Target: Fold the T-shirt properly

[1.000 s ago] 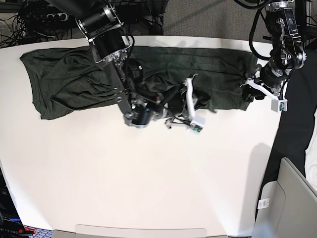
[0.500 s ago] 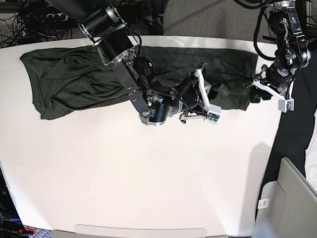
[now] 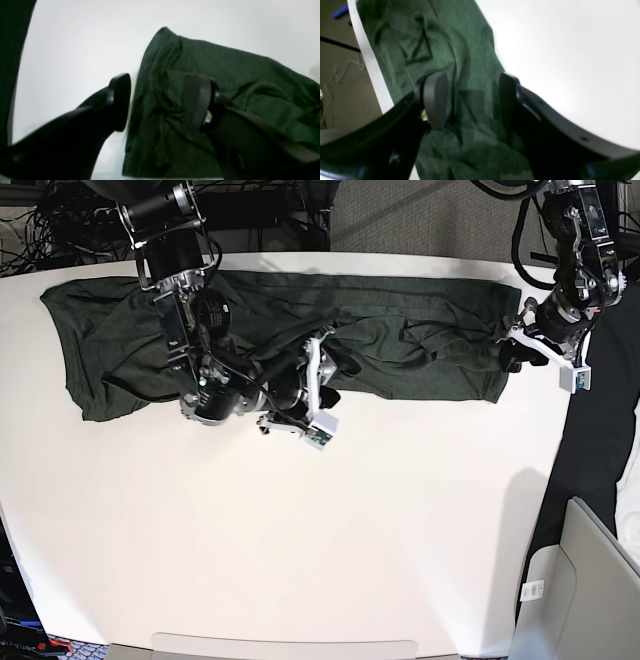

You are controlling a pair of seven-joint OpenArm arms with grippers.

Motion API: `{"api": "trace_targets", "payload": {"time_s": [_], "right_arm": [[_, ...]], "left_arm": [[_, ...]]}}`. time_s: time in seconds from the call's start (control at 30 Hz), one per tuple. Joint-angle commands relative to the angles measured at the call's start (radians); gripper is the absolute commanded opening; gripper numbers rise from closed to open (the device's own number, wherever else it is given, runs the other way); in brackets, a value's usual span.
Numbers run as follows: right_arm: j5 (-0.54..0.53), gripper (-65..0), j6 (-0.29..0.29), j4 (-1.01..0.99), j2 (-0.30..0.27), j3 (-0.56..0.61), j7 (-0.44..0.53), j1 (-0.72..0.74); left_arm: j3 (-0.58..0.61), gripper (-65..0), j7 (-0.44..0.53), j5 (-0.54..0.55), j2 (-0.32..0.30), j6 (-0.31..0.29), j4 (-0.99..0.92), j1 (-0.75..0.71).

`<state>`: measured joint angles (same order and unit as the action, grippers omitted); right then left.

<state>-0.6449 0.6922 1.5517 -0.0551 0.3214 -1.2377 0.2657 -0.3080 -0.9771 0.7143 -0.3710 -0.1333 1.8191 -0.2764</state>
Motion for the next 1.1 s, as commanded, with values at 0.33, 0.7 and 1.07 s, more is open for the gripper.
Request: {"api": "trace_targets", "payload": {"time_s": [0.33,0.7,1.07], "right_arm": [[-0.025,-31.2,0.006,0.158,-0.114,-0.121,0.020,-0.110],[-0.025,-31.2,0.006,0.183,-0.145,-0.140,0.019,-0.130],[-0.025,-31.2,0.006,0.183,-0.145,-0.141,0.019,-0.128]], "left_arm": [[0.002,-24.8,0.013,0.014,-0.150,-0.016,-0.120,0.047],[0.002,-25.0,-0.053,0.014,-0.150,-0.180,-0.166,0.068],[0.002,-25.3,-0.052,0.014,-0.128,-0.283,-0.287,0.068]]}}
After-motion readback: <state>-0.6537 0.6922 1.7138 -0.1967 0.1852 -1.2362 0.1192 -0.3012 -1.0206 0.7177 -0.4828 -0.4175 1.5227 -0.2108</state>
